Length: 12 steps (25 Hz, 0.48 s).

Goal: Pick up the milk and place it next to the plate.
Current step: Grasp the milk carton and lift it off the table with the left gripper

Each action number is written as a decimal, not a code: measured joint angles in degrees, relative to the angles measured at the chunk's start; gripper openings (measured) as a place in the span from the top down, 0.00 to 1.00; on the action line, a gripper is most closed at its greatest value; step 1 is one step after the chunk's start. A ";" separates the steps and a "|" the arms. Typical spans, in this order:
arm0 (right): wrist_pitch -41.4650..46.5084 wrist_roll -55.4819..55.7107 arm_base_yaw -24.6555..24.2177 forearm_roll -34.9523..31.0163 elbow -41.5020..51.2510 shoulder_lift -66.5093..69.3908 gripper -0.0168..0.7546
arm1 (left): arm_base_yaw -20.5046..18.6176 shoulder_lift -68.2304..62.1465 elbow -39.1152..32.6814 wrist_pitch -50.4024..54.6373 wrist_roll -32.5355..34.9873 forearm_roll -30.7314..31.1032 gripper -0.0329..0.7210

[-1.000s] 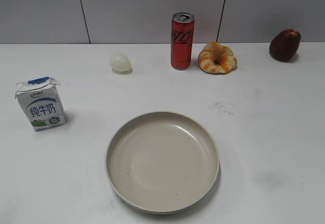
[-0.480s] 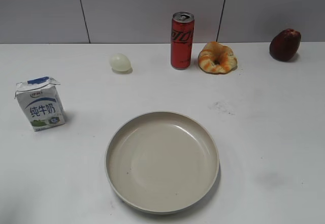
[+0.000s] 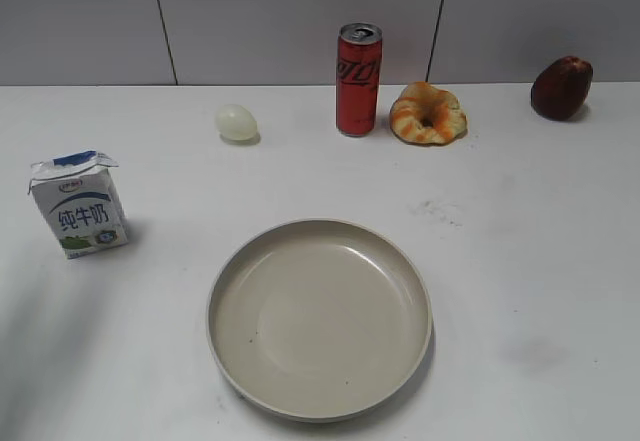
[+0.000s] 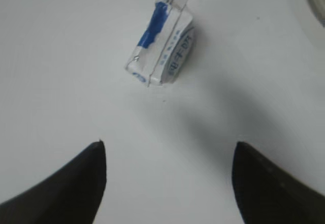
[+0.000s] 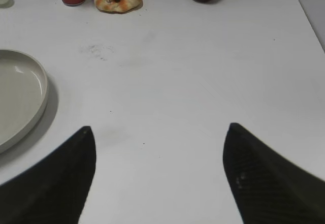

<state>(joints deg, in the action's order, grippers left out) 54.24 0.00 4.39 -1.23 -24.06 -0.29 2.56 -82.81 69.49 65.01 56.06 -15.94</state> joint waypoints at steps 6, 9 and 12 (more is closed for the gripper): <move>0.00 0.00 0.00 0.00 0.00 0.00 0.22 | 2.30 -10.69 5.92 0.53 8.24 -0.02 0.18; 0.00 0.00 0.00 0.00 0.00 0.00 0.22 | 4.79 -13.88 7.52 -3.30 9.08 3.56 0.18; 0.00 0.00 0.00 0.00 0.00 0.00 0.22 | 7.63 -17.08 8.84 -4.77 9.28 5.03 0.18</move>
<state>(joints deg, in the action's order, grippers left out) 54.24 0.00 4.39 -1.23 -24.06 -0.29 10.20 -99.89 78.33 60.24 65.34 -10.91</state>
